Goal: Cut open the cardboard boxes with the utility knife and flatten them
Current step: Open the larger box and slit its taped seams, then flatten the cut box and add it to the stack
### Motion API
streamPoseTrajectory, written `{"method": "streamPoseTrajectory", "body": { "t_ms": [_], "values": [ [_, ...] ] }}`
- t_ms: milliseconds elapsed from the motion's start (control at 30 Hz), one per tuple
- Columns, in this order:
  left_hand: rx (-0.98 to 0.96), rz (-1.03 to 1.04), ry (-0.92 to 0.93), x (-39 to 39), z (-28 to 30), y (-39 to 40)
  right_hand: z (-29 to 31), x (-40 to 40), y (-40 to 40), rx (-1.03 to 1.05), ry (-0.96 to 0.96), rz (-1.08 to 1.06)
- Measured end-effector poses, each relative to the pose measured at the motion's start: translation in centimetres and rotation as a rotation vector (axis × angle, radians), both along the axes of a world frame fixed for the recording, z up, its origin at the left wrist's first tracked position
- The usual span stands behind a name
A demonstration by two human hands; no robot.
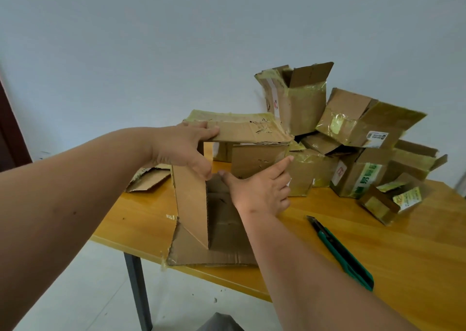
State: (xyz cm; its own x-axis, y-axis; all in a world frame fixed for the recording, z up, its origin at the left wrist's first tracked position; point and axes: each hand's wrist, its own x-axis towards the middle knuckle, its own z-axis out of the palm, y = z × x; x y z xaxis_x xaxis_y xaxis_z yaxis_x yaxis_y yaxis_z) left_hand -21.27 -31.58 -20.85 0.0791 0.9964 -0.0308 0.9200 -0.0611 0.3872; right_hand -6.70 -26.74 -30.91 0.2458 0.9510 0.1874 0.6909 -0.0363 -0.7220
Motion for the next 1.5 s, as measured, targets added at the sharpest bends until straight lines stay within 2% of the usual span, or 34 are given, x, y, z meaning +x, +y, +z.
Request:
{"method": "streamPoseTrajectory", "body": {
  "t_ms": [133, 300, 433, 567, 833, 900, 1033, 1133, 1267, 1400, 1500],
  "values": [
    [-0.01, -0.002, -0.021, -0.8, -0.3, 0.0, 0.1, 1.0, 0.4, 0.008, 0.003, 0.057],
    [-0.01, 0.003, -0.136, -1.6, -0.4, 0.0, -0.8, 4.1, -0.4, 0.05, 0.045, 0.291],
    [0.046, 0.02, -0.183, -1.4, -0.6, -0.2, -1.5, 6.1, -1.5, 0.065, 0.305, 0.515],
    [0.109, 0.073, -0.288, -1.3, -0.9, -0.6, -0.2, 7.8, -2.0, 0.041, 0.55, 0.518],
    [0.283, 0.125, -0.475, -0.2, -1.0, -2.0, 5.7, 8.6, -4.1, 0.218, 0.537, 0.607],
    [0.292, 0.126, -0.532, -0.3, -1.4, -2.3, 6.9, 8.8, -4.1, 0.269, 0.497, 0.644],
    [0.188, 0.101, -0.712, -1.7, -2.6, -3.3, 7.4, 9.3, -4.2, 0.27, 0.361, 0.7],
    [0.116, 0.1, -0.749, -3.1, -3.3, -4.3, 7.9, 9.2, -4.6, 0.257, 0.292, 0.72],
    [0.02, 0.146, -0.738, -5.1, -4.3, -5.9, 7.9, 8.3, -5.3, 0.186, 0.057, 0.839],
    [-0.068, 0.221, -0.659, -7.1, -5.3, -7.6, 4.4, 7.8, -4.5, 0.058, -0.146, 0.89],
    [-0.264, 0.292, -0.516, -8.1, -6.5, -8.5, 1.5, 7.4, -3.9, -0.037, -0.361, 0.913]
  ]
}}
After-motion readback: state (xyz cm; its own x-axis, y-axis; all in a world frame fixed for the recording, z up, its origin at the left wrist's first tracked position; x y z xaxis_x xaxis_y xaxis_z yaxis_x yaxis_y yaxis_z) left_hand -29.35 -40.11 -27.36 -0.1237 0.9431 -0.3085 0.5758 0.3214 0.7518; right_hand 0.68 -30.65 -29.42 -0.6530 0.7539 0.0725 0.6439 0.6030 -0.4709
